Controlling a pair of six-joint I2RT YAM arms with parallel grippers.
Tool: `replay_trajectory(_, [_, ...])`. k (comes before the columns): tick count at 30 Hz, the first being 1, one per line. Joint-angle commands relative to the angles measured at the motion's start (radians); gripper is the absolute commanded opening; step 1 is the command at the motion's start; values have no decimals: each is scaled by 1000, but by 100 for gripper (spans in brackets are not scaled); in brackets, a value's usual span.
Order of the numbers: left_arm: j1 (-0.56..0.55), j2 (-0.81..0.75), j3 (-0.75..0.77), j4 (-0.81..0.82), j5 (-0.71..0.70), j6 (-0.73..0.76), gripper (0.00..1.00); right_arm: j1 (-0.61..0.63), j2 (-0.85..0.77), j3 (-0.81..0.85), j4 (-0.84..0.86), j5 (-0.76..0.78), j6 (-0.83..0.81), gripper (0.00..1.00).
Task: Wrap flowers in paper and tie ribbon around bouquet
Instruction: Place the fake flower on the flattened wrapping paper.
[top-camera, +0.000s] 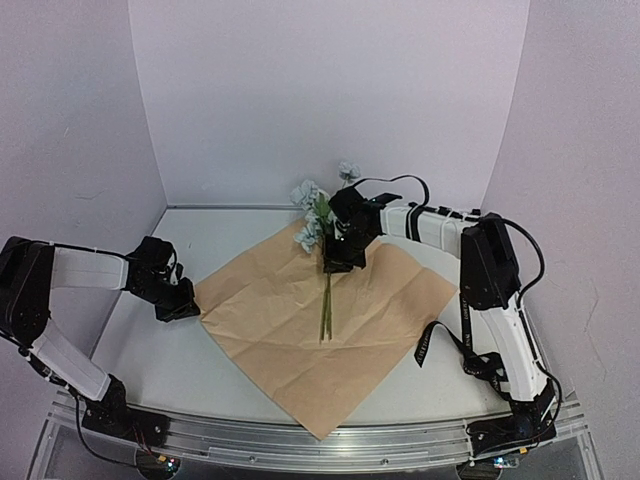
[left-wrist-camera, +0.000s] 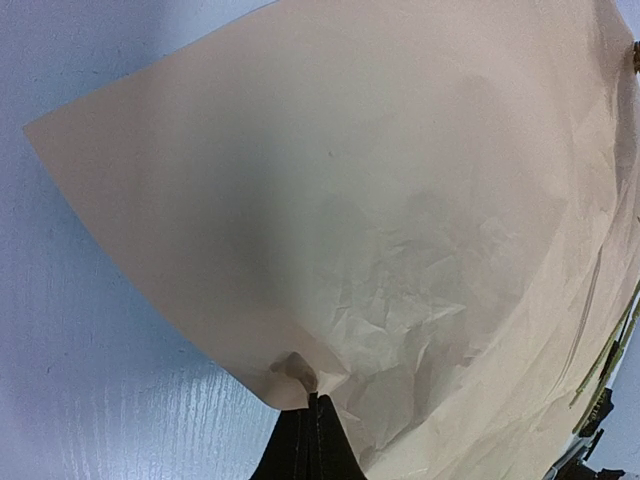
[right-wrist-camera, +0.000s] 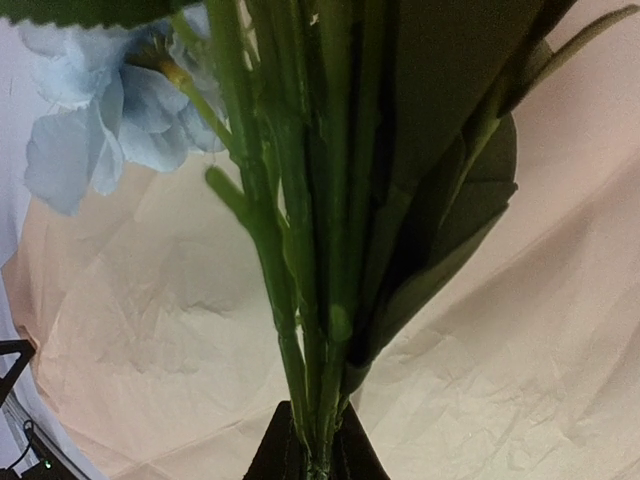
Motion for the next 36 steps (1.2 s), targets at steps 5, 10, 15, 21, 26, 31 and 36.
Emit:
replay_trajectory(5, [-1,-8,34,-40,-24,20,0,15,75,108,-5,55,-3,0])
replay_trajectory(10, [-2,-7,42,-58,-32,27,0,14,128,168,-19,54,-11,0])
replay_trajectory(15, [-2,-11,52,-68,-32,27,0,17,154,181,-27,58,6,0])
replay_trajectory(21, [-1,-27,77,-105,-52,32,0,20,148,168,-26,59,8,7])
replay_trajectory(26, [-2,-16,89,-124,-62,27,0,24,107,139,-26,45,20,37])
replay_trajectory(31, [-2,-12,85,-127,-72,8,1,24,34,89,-27,23,51,67])
replay_trajectory(36, [-2,-3,95,-143,-102,-12,15,23,-84,-23,-27,7,81,78])
